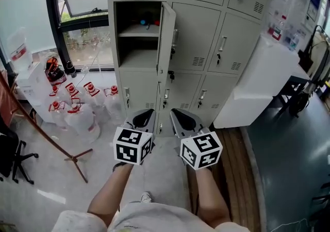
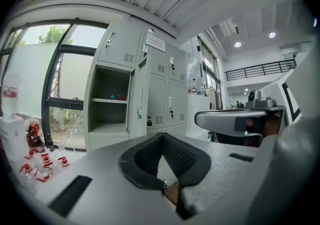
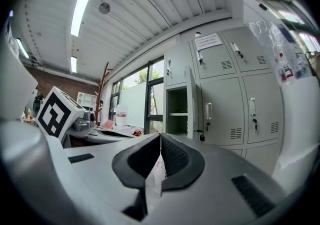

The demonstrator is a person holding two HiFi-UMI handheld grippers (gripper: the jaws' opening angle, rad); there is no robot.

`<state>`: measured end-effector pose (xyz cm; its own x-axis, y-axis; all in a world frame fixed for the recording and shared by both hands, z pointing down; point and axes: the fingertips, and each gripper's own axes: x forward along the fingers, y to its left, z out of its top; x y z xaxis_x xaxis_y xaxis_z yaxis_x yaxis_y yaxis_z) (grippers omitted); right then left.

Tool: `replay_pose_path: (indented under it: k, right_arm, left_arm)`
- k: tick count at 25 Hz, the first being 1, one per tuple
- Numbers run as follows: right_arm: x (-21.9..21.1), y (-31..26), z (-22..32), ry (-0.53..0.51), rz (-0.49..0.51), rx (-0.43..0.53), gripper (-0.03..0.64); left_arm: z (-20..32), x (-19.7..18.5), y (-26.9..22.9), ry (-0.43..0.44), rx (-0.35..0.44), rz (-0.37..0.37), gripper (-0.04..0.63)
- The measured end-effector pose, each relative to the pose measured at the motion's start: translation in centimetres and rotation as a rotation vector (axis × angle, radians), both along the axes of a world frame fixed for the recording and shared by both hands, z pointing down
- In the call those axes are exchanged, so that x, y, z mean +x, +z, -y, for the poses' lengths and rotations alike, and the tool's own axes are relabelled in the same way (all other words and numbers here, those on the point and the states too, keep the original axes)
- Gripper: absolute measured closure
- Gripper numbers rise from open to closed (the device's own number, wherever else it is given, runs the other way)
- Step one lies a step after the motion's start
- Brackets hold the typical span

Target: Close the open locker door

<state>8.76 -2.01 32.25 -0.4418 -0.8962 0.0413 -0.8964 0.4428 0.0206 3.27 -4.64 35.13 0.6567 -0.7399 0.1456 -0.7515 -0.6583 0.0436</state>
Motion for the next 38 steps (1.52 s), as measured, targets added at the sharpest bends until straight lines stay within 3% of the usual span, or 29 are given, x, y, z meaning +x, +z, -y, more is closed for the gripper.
replay_pose_path:
  k: [15,18,26,38]
  right_arm:
    - [0.6,-3.0,10.1,0.046,0.005,0.035,0.609]
    - [0.9,-2.9,11.9,0.024,0.016,0.034,0.575]
    - [2.7,-2.9,16.5,-0.068,0.024,0.051,0.548]
    - [3.6,-4.5,20.7,-0.288,0.048,0.094,0.513]
  left_arm:
    - [8.5,-0.7,0.3,0.086,-0.014,-0.022,0.588]
    - [10.0,-0.2,0.1,0.083,-0.015,-0.026,0.589]
    - [14.3,1.5,-0.4,0.016,0.008,-0.006,0.589]
    - [19.5,3.1,-1.8,-0.114,0.036,-0.021,0.589]
